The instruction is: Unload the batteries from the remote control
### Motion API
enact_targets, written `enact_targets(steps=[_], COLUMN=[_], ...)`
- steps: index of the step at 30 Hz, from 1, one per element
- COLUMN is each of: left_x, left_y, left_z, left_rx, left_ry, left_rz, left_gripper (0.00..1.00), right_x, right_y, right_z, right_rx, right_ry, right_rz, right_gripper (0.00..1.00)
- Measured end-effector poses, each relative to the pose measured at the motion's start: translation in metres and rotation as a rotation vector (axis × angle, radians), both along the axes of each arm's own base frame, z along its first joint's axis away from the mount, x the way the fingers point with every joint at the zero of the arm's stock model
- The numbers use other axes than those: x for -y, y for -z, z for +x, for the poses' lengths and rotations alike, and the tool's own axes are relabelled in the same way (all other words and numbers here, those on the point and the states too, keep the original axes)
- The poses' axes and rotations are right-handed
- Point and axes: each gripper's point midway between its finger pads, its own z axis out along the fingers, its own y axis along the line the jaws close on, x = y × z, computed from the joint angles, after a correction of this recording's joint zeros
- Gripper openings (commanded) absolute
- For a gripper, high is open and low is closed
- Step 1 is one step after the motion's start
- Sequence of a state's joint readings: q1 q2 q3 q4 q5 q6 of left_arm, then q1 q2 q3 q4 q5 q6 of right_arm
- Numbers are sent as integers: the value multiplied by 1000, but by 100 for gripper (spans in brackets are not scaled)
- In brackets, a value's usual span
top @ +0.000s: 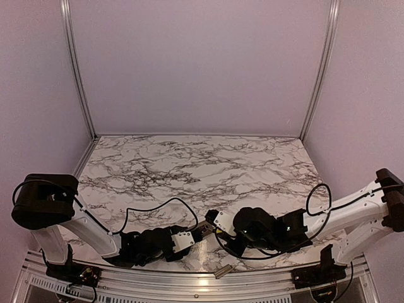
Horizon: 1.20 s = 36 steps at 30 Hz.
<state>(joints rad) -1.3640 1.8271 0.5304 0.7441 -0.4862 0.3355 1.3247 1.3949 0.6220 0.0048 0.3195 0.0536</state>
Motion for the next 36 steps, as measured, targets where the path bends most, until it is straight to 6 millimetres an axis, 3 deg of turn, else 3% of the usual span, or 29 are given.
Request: enact_targets(steps=[14,36], left_x=[11,10], left_y=[0,1], left_z=[-24,-22], left_rx=[-78,-127], left_ry=[141,142], left_rz=[-34,-54], left_gripper=[0,0], right_x=[31,28], right_y=[3,1], right_z=[-19,-14], right_rx=[-290,-358], right_ry=[32,89], right_rz=[359,401], right_gripper=[0,0])
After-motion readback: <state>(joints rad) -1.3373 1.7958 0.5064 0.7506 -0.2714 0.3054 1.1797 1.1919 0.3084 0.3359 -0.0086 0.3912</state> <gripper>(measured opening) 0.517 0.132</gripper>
